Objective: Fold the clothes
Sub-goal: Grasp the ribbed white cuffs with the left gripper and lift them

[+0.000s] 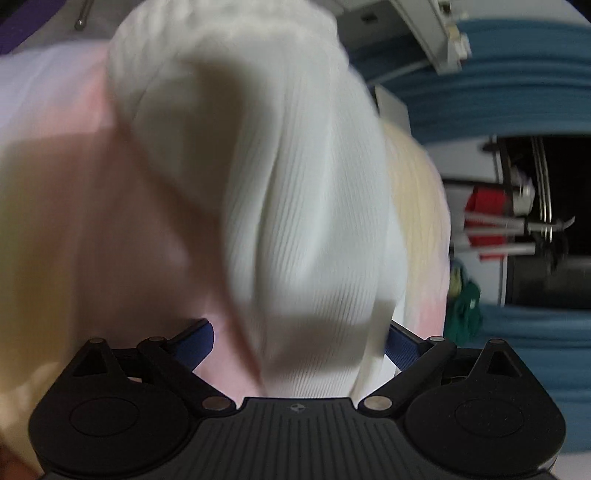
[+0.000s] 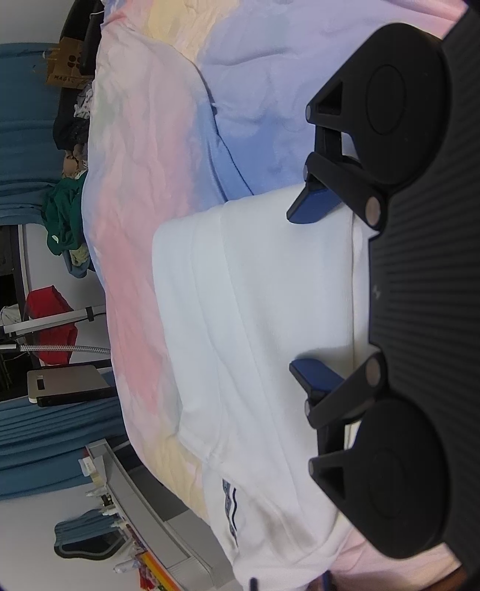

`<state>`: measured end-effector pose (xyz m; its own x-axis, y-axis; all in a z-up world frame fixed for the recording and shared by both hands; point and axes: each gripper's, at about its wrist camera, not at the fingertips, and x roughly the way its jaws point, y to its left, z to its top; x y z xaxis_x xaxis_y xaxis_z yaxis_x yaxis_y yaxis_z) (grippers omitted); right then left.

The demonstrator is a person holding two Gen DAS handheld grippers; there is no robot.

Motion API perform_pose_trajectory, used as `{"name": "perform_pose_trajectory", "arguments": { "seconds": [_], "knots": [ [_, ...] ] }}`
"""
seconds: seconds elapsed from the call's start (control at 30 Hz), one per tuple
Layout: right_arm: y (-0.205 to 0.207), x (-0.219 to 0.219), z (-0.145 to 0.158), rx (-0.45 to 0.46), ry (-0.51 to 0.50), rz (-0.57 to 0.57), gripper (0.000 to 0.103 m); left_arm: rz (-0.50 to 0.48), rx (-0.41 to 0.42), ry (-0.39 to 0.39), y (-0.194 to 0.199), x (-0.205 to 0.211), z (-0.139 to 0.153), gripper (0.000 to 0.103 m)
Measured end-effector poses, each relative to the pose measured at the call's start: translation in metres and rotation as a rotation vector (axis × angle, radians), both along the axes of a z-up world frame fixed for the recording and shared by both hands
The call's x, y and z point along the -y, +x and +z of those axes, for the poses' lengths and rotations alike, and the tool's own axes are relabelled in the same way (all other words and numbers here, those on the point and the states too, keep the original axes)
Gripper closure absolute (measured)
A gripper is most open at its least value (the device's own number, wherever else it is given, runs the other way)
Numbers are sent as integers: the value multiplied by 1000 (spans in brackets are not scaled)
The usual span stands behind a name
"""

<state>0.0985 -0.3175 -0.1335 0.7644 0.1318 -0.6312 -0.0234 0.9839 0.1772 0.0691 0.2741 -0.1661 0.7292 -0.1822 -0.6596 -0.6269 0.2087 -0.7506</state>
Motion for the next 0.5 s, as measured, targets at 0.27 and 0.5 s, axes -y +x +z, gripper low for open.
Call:
{"name": "perform_pose_trajectory", "arguments": {
  "seconds": [0.27, 0.5],
  "knots": [
    [-2, 2, 11, 78, -49, -52, 21, 87, 86, 148, 11, -23, 12, 60],
    [16, 18, -13, -13, 29, -65, 19, 58, 118, 299, 17, -8, 41, 76]
  ]
}}
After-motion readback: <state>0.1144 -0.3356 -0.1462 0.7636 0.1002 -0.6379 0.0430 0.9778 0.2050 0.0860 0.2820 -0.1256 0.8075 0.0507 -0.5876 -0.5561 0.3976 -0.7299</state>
